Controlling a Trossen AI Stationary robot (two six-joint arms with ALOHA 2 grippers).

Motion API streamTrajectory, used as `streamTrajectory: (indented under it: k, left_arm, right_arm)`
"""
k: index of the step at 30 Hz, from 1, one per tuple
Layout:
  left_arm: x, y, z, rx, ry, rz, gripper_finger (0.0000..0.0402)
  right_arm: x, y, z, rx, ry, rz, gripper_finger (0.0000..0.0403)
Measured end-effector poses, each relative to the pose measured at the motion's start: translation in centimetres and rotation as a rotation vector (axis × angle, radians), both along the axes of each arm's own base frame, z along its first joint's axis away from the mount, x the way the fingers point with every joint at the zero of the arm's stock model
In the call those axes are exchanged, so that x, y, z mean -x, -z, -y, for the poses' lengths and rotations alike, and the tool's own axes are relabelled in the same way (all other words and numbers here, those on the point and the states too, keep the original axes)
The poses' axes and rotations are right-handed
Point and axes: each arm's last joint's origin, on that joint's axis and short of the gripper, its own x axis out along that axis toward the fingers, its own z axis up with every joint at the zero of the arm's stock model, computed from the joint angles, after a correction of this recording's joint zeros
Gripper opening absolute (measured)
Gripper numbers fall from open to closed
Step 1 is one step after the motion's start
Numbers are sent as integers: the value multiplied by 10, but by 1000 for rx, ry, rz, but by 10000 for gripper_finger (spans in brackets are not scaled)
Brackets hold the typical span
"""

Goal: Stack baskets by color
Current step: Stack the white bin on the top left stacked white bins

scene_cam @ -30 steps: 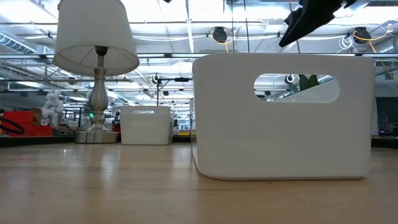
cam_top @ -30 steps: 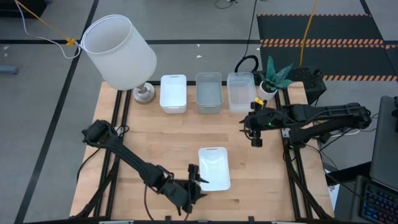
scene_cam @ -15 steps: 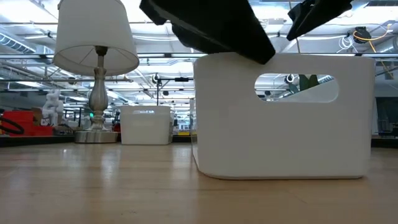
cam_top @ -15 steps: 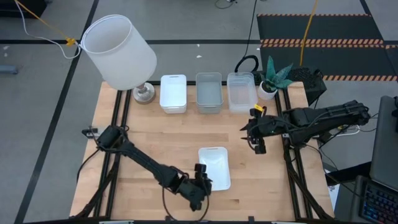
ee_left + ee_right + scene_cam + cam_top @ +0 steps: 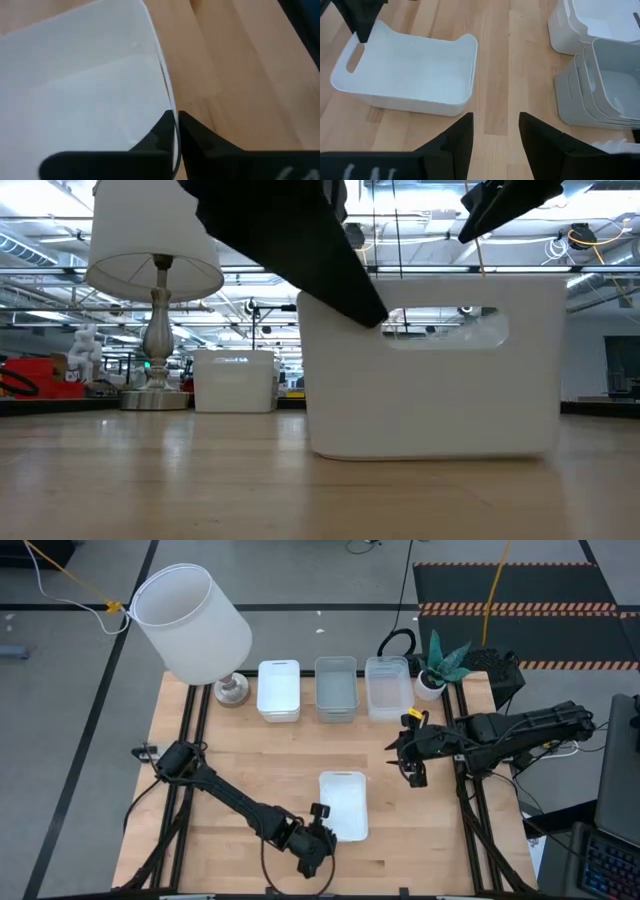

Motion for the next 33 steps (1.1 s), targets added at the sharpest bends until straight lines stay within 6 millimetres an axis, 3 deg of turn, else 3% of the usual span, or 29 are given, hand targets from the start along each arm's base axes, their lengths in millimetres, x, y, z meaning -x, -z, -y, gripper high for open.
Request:
streamTrajectory:
  k: [9,15,20,28,33]
  left_arm:
    - [20,-32,-3,-118,193,-33,6]
    - [44,-63,-16,-232,381,-110,8]
    - [58,-88,-38,-256,393,-149,8]
    - [71,-98,-58,-289,380,-247,8]
    - [69,-98,-60,-315,416,-243,5]
  right_arm:
    - [-3,0,-3,32,-46,8,153]
    - [-17,8,-22,47,-209,-1,153]
    - [-31,14,-41,114,-335,33,153]
    - [-52,20,-59,223,-416,132,153]
    - [-65,34,-63,286,-441,101,153]
